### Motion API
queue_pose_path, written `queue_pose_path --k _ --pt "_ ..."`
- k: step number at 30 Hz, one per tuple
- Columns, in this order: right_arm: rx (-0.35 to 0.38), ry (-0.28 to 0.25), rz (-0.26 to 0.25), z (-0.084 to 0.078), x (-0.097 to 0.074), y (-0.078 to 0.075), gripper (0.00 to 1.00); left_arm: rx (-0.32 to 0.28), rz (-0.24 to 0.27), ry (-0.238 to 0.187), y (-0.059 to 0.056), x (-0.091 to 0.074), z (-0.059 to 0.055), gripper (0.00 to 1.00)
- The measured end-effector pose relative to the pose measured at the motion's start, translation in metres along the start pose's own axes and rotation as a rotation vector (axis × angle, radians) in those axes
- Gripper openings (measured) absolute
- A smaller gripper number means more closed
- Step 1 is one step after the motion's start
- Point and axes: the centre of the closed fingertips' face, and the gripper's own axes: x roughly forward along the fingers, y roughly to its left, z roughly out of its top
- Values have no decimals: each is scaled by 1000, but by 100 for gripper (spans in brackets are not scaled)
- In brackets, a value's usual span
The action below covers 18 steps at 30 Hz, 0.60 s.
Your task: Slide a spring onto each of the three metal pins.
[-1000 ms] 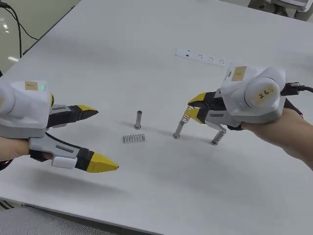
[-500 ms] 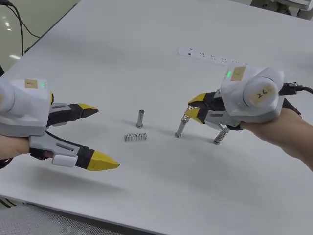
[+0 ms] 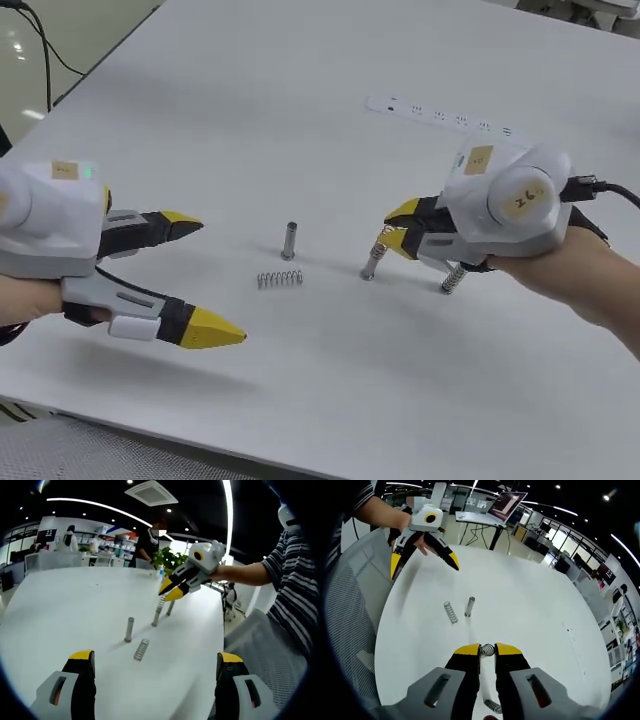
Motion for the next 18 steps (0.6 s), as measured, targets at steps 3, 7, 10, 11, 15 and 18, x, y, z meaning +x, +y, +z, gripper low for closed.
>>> queue_pose_path --k 3,7,10,11,15,18 --pt "-5 11 7 -4 4 3 8 0 1 0 0 0 0 98" --pt "-9 20 17 -7 10 4 8 -3 3 1 0 0 -1 98" --pt "-6 28 26 -10 15 4 8 -5 4 1 0 0 -1 98" --pt "-5 27 26 -11 16 4 8 -5 5 1 0 0 -1 98" --pt "-4 41 34 -17 21 5 8 -6 7 2 1 0 -2 98" --pt "-26 49 39 -19 23 8 8 -8 8 0 1 -1 -2 98"
